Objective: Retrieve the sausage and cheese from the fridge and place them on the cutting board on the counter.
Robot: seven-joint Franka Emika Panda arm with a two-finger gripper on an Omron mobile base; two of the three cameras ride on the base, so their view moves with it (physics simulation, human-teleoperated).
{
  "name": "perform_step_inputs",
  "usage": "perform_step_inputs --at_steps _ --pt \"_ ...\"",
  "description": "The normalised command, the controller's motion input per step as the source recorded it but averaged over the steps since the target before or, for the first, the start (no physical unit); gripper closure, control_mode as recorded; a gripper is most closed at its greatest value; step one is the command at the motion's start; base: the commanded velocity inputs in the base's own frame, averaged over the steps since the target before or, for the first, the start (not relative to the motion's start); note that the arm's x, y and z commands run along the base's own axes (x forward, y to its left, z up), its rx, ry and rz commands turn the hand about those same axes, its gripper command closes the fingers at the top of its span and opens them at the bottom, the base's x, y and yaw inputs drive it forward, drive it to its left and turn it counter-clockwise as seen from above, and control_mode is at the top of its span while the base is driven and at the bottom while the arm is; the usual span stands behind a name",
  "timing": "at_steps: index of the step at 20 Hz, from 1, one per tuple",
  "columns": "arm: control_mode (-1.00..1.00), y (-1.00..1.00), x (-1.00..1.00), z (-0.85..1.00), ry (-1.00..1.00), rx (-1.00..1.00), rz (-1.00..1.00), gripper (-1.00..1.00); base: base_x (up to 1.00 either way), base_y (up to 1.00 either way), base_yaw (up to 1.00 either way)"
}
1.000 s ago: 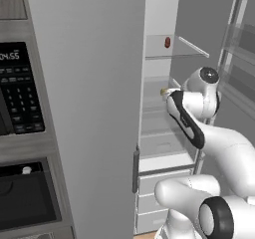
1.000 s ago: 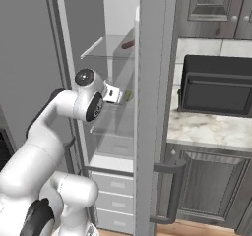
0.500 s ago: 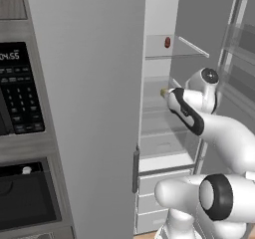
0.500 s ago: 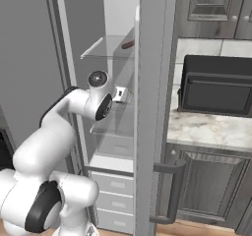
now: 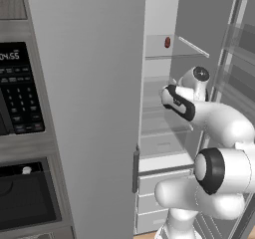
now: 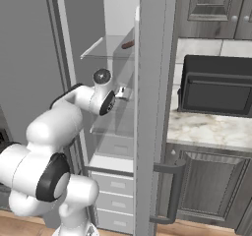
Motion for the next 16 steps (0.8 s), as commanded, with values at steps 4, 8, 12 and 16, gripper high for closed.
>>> perform_step_inputs --at_steps 4,8,12,16 --pt "-1.00 -0.06 0.37 -0.29 0.00 0.00 0.00 -1.00 0.00 0.00 0.00" --pt "-1.00 0.00 0.31 -0.23 0.00 0.00 0.00 -1.00 0.00 0.00 0.00" --pt "-1.00 -0.01 0.34 -0.01 0.00 0.00 0.00 -1.00 0.00 0.00 0.00" --pt "-1.00 -0.15 0.30 -0.01 0.00 0.00 0.00 -1.00 0.00 0.00 0.00"
